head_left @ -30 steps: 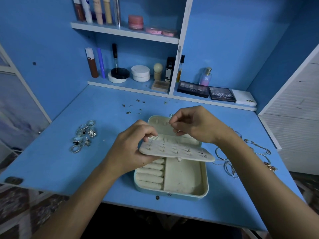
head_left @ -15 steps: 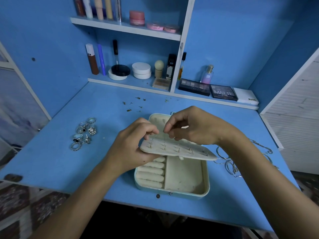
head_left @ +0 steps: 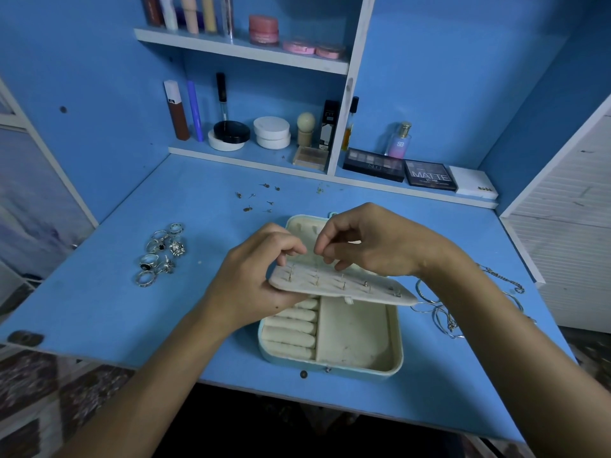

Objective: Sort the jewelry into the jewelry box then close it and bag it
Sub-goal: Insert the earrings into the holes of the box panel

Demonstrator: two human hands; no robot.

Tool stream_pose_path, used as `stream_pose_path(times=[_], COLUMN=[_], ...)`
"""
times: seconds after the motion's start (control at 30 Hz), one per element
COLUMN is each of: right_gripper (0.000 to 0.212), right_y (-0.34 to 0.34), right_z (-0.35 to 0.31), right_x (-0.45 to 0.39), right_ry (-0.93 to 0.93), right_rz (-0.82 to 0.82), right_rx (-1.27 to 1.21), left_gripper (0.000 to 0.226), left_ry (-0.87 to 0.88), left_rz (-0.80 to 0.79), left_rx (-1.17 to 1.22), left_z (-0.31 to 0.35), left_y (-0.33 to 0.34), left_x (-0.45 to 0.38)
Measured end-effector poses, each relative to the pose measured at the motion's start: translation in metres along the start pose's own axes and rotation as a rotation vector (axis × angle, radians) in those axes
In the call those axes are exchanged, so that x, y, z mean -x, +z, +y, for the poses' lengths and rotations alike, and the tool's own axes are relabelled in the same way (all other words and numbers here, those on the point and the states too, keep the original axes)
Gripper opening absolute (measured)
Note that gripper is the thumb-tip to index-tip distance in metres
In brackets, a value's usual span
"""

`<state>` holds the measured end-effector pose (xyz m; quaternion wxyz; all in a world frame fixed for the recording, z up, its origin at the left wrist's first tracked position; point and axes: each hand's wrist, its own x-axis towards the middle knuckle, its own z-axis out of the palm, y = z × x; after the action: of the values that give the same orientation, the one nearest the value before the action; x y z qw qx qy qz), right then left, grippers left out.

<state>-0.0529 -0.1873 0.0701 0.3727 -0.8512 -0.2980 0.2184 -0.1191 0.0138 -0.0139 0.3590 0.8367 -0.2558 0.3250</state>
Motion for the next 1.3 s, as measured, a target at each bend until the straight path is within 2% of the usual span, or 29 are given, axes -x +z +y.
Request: stream_pose_path(times=[0.37, 0.7, 1.3], right_gripper=[0.017, 0.025, 0.023], right_y=[-0.0026, -0.003, -0.003], right_z=[-0.0028, -0.0047, -0.0099], right_x=[0.0003, -0.0041, -0.0083], right_ry=[-0.032, -0.024, -0.035], right_rz=[-0.033, -0.092, -0.14], right_rx=[0.042, -0.032, 0.033], left_gripper=[0.045, 0.043, 0.04], left_ry=[-0.009, 0.007, 0.001], left_rz=[0.002, 0.023, 0.005], left_rx=[-0.006, -0.012, 0.005], left_z=[0.0006, 0.0009, 0.0022], left_y=[-0.0002, 0.0012, -0.0005], left_x=[0.0002, -0.0004, -0.0003])
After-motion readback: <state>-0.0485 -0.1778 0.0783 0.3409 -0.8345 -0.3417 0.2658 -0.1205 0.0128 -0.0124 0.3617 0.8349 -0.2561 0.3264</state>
